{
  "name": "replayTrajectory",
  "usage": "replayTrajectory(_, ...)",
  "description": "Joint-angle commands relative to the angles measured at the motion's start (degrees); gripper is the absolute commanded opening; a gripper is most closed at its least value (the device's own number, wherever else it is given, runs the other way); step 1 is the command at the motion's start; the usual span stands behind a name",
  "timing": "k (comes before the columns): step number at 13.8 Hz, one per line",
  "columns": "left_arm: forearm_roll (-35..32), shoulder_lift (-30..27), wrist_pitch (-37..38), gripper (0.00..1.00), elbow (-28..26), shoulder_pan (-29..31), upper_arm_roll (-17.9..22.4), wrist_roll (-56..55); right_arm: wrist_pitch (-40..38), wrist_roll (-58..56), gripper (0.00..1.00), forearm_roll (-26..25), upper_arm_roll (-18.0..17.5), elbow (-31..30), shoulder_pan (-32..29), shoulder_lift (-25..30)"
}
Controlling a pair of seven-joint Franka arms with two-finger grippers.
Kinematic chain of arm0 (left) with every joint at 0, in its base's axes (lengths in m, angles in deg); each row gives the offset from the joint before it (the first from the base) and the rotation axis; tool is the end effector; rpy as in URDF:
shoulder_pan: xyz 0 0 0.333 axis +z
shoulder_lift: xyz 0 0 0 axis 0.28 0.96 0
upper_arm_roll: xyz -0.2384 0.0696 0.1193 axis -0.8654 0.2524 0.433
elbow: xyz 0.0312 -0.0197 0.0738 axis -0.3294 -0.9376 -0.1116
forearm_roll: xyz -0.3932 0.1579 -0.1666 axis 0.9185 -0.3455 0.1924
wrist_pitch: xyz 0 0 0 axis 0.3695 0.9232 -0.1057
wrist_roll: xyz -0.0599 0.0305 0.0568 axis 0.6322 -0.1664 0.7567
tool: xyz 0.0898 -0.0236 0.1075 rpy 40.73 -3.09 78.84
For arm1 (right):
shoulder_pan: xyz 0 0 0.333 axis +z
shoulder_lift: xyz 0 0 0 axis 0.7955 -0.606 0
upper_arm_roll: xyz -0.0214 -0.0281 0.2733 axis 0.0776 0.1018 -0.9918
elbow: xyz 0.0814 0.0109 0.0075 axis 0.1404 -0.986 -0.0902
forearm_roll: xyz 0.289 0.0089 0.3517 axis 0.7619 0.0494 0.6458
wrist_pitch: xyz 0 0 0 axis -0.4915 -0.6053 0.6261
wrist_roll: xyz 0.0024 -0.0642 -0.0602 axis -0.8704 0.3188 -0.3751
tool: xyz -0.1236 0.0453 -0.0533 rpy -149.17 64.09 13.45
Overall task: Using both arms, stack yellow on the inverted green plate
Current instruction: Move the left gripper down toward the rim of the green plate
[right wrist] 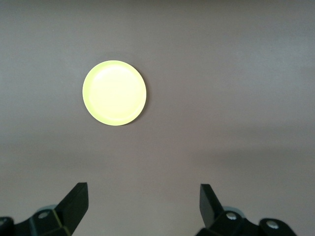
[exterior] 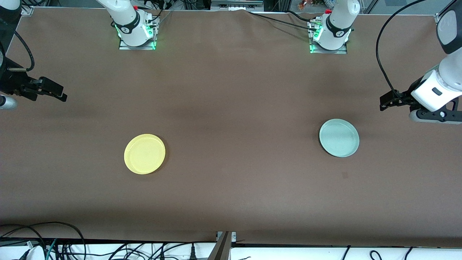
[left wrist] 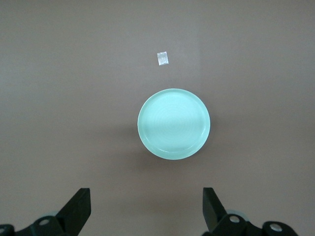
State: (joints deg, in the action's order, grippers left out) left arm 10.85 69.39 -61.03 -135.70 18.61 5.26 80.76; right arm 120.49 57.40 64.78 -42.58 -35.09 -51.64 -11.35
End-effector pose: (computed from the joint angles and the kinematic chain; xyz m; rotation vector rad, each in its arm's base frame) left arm 0.6380 0.0100 0.4256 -3.1113 0.1270 0.1195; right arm 0.6404 -0.0059 0.5114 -3.0932 0.0622 0.0149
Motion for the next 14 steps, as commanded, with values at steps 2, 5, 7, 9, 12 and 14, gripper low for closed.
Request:
replayTrajectory(2, 0.81, 6.27, 0.64, 1.0, 2.73, 1.35, 0.27, 7.76, -0.52, 0.21, 1.0, -0.52, -0.32, -0.01, -0.35, 0.22)
replayTrajectory(5, 0.98, 13.38, -2.42, 1.0, 2.73, 1.35, 0.18, 9.44, -0.52, 0.21, 1.0, -0.43, -0.32, -0.01, -0.35, 0.22)
replayTrajectory(7, 0.81, 17.87, -8.21, 1.0, 2.64, 1.43, 0.27, 13.28, -0.52, 0.21, 1.0, -0.43, -0.32, -0.01, -0.35, 0.13)
replayTrajectory(9, 0.81, 21.83, -13.84, 1.0, 2.55, 2.75, 0.27, 22.85, -0.6, -0.23, 1.0, -0.52, -0.32, -0.01, -0.35, 0.13)
replayTrajectory(12, 0.81, 27.46, -22.01, 1.0, 1.76, 3.19, 0.27, 35.87, -0.52, -0.85, 1.0, 0.26, 0.81, 0.25, -0.7, 0.13)
replayTrajectory(14, 0.81, 29.14, -24.05, 1.0, 1.15, 3.54, 0.18, 38.52, -0.52, -0.85, 1.0, 0.8, 2.05, 0.42, -0.62, 0.57)
